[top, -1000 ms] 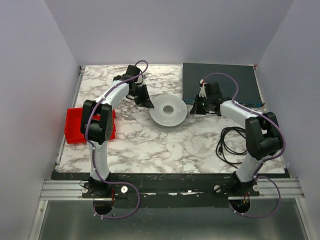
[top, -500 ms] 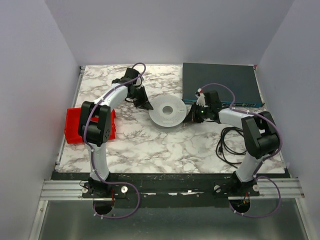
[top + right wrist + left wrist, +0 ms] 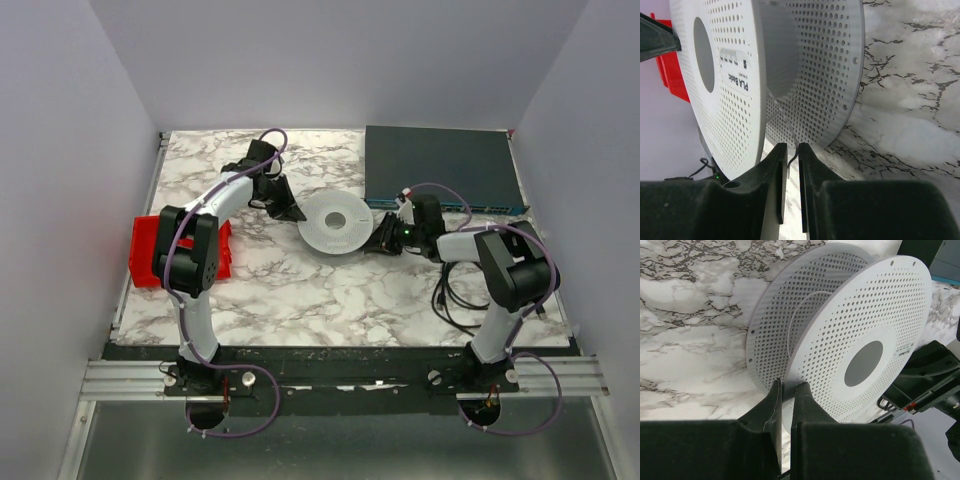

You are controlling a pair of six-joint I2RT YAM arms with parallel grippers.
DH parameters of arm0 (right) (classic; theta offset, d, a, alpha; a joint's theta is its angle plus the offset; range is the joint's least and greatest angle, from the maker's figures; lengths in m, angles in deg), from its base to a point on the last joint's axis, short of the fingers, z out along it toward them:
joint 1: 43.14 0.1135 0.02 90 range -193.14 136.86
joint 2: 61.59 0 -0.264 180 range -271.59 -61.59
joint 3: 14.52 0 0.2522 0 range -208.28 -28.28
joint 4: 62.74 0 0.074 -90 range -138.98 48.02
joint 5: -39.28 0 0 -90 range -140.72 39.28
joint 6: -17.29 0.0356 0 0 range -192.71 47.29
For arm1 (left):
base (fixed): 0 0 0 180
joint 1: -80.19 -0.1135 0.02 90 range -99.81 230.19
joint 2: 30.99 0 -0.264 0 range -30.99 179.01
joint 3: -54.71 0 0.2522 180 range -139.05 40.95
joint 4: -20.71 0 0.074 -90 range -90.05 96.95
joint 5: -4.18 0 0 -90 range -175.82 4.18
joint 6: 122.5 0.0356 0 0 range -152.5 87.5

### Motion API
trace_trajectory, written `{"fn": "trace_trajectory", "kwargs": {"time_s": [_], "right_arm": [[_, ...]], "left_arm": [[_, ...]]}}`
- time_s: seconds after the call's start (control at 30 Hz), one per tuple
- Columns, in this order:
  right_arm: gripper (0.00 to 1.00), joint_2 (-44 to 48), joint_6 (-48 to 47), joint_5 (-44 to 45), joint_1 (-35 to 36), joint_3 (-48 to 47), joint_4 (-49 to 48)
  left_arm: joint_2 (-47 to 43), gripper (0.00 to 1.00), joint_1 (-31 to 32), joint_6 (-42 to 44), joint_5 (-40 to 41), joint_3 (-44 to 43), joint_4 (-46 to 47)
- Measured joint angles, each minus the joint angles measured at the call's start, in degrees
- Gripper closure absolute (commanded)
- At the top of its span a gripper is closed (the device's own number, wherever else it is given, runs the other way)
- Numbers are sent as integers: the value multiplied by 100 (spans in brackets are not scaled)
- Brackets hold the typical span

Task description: Wrap the cables

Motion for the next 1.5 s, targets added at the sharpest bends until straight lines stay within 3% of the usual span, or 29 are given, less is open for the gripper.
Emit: {"fn": "trace_trajectory", "kwargs": {"time_s": [0.67,1.5], "right_arm": [[70,-63,468,-111,-11,264,-564],[65,76,-188,-308,-11,413,-52]], "left_arm": [[-107,100,0,-70,22,168,177],[-114,100,2,-2,20,173,177]]}}
